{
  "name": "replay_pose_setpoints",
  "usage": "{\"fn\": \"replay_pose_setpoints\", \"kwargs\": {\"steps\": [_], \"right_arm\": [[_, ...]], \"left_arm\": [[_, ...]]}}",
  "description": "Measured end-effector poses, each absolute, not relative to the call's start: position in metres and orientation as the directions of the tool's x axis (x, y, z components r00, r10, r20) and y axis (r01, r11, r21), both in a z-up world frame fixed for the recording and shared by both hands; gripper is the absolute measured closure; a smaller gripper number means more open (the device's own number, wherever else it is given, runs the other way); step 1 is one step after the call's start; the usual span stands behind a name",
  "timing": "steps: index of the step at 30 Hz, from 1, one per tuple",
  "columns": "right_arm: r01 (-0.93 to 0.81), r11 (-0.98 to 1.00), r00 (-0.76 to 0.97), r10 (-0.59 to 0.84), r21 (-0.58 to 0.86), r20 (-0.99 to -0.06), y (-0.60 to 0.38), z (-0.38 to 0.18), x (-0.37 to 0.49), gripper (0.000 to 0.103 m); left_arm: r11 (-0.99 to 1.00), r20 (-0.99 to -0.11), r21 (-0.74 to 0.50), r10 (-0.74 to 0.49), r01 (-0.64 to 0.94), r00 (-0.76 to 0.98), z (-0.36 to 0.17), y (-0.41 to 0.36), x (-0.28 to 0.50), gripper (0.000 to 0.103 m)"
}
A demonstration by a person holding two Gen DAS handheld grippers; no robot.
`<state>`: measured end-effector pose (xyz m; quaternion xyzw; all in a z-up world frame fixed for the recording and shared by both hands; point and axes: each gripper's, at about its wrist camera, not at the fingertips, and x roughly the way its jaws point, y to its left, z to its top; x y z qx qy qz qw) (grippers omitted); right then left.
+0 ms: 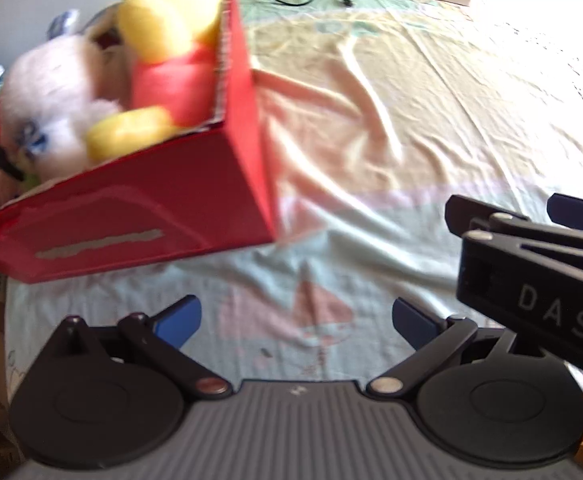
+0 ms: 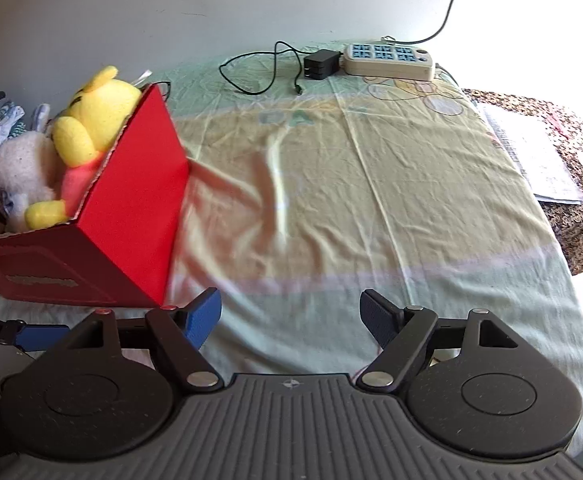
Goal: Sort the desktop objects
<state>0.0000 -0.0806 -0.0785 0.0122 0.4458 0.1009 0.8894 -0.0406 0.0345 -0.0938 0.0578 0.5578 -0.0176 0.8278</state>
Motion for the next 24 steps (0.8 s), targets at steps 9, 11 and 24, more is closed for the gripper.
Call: {"fn": "replay_pose_setpoints", "kwargs": {"steps": [9,11,24], "right_arm": [[-0.073,0.994,0.562,0.112,0.086,-0.819,-0.104,-0.083,0.015,0.023],[-0.064,0.994,0.563,0.107,0.086,-0.82,-0.107,-0.082,0.019,0.023],[-0.065,0.993,0.59,0.116,0.096,-0.799,-0.112,-0.07,0.04,0.023]], "left_arm": [[0.983,-0.928,0.062,-0.006,0.172,0.372,-0.091,0.002,-0.03,0.002],[0.983,-0.927,0.058,-0.012,0.175,0.375,-0.089,-0.001,-0.026,0.002],[0.982,-0.9,0.069,-0.015,0.176,0.435,-0.069,-0.01,-0.006,0.002]]}}
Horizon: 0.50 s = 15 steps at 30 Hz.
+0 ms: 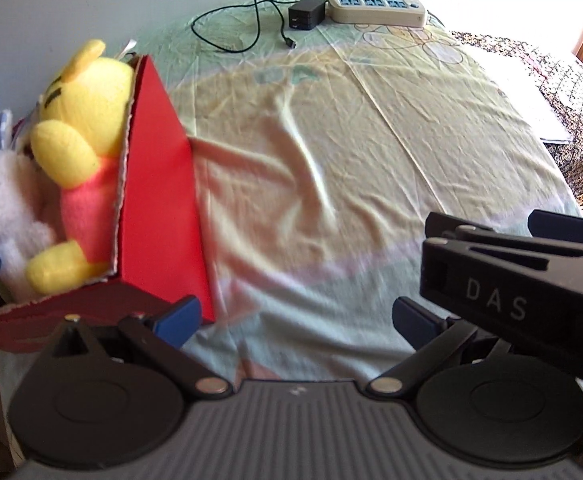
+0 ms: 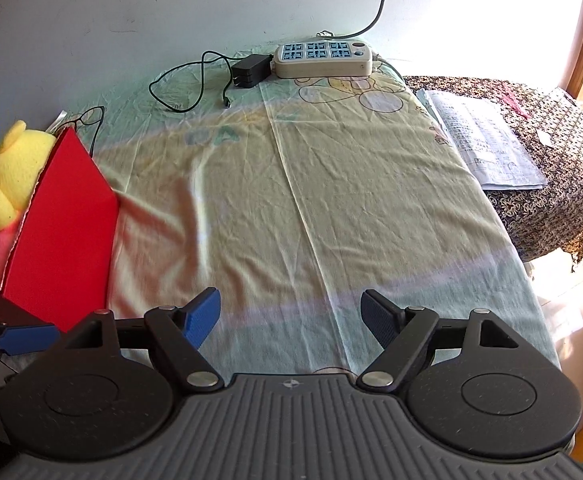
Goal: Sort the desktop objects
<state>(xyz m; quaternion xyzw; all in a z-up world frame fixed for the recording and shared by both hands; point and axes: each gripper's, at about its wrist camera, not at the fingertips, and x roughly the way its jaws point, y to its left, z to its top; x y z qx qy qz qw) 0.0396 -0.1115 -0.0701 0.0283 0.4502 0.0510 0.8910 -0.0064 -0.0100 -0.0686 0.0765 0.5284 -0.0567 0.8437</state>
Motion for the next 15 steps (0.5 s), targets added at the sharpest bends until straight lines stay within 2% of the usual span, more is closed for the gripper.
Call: {"fn": "replay_pose_setpoints", "kwargs": {"steps": [9,15], "right_arm": [[-0.107,0.989,0.624,0.145,0.1,-0.768,-0.103,-0.051,0.042,0.023],[-0.14,0.986,0.645,0.159,0.089,-0.748,-0.086,-0.032,0.035,0.023]], "left_arm": [[0.988,-0.878,0.067,-0.006,0.136,0.478,-0.047,0.005,-0.004,0.002],[0.99,-0.87,-0.01,-0.08,0.144,0.487,-0.029,0.021,-0.013,0.002]]}}
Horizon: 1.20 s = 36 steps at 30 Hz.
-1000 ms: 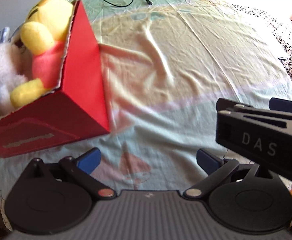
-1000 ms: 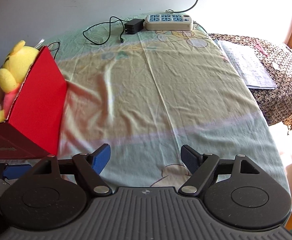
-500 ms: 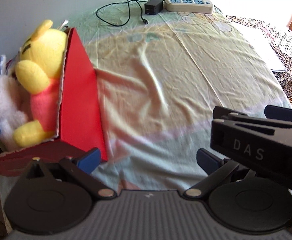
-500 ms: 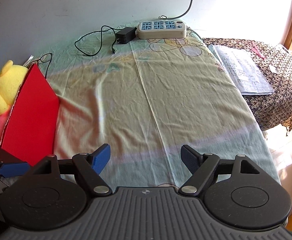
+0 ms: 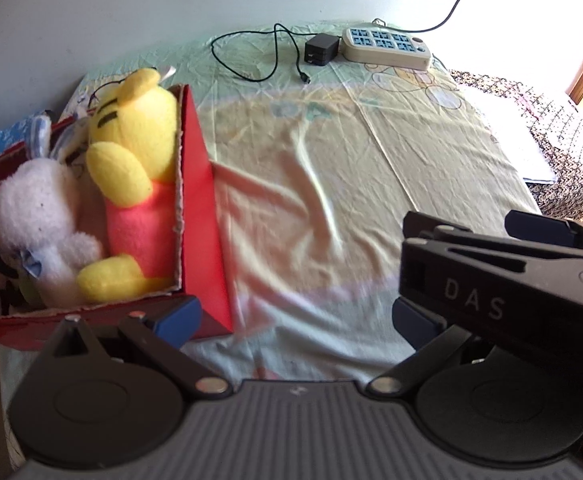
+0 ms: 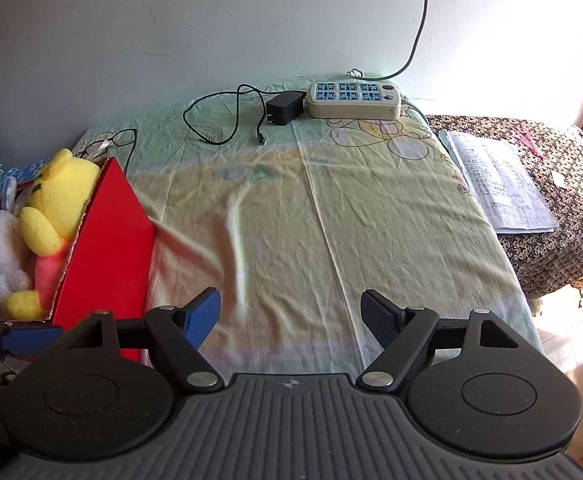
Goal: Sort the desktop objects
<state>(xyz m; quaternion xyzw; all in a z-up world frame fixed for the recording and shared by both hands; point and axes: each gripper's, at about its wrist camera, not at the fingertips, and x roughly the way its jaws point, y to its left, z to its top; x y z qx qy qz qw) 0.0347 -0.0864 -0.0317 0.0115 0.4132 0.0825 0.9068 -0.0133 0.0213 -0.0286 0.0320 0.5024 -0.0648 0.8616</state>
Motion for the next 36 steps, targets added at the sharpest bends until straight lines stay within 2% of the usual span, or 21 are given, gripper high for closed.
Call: {"fn": "replay_pose_setpoints", "kwargs": {"steps": [5,12,26,36], "right_arm": [[-0.133,0.987,0.68,0.154,0.085,-0.717,-0.075,-0.01,0.025,0.023],[-0.102,0.991,0.709,0.137,0.091,-0.692,-0.045,0.01,0.017,0.023],[-0.158,0.987,0.713,0.142,0.04,-0.686,0.051,0.023,0.008,0.021],[-0.173,0.984,0.686,0.156,0.049,-0.711,0.102,0.017,0.004,0.02]], "left_arm": [[0.982,-0.852,-0.063,-0.145,0.176,0.503,-0.01,0.036,-0.019,0.002],[0.977,-0.826,-0.078,-0.174,0.198,0.537,0.015,0.074,-0.025,0.002],[0.999,-0.83,-0.027,-0.04,0.031,0.557,0.011,0.185,-0.025,0.002],[1.0,-0.838,0.003,0.01,-0.014,0.546,-0.001,0.237,-0.026,0.002]]}}
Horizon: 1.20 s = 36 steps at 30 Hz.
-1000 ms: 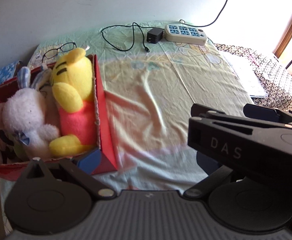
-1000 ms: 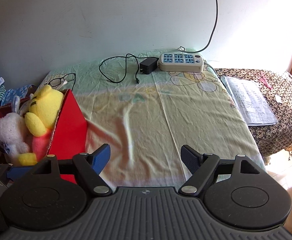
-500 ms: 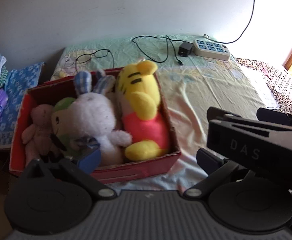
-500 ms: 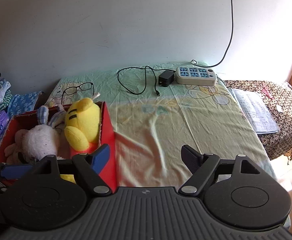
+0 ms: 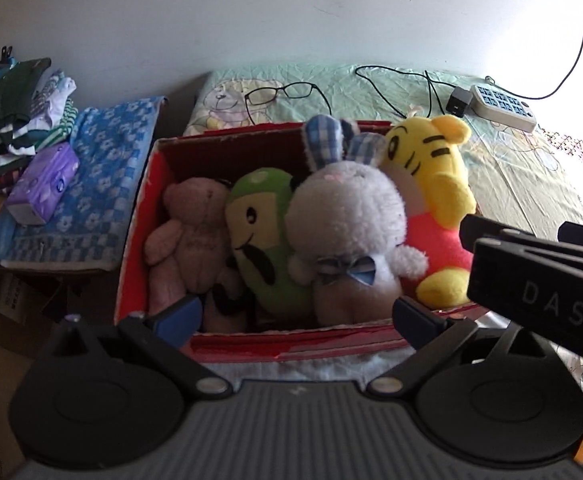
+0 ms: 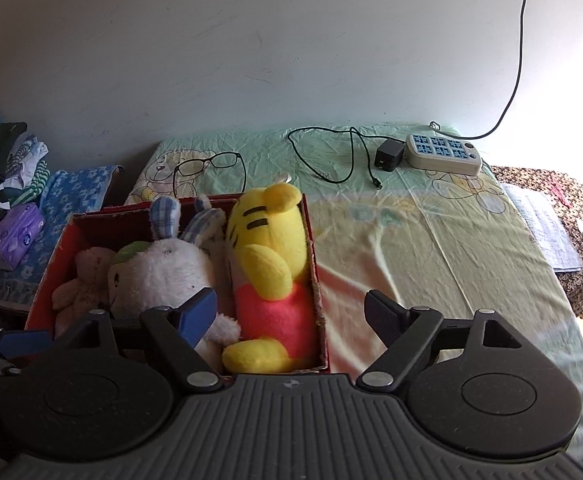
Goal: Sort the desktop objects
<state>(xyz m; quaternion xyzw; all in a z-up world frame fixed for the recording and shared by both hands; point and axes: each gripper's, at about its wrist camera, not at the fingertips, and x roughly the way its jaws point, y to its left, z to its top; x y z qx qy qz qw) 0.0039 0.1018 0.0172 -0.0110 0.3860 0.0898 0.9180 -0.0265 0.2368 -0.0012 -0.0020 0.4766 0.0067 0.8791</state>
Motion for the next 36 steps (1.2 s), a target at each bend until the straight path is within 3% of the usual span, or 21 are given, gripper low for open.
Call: {"fn": "replay_pose_setpoints", "kwargs": {"steps": [10,36], "right_arm": [[-0.17,0.985,0.667,0.142,0.035,-0.731,0.131,0.011,0.008,0.019],[-0.229,0.973,0.601,0.16,0.023,-0.783,0.148,0.003,0.034,0.019]], "left_arm": [[0.993,-0.843,0.074,0.112,-0.093,0.526,-0.011,0.269,-0.018,0.002],[0.997,-0.886,0.043,0.067,-0.064,0.458,-0.016,0.279,0.008,0.002]]}}
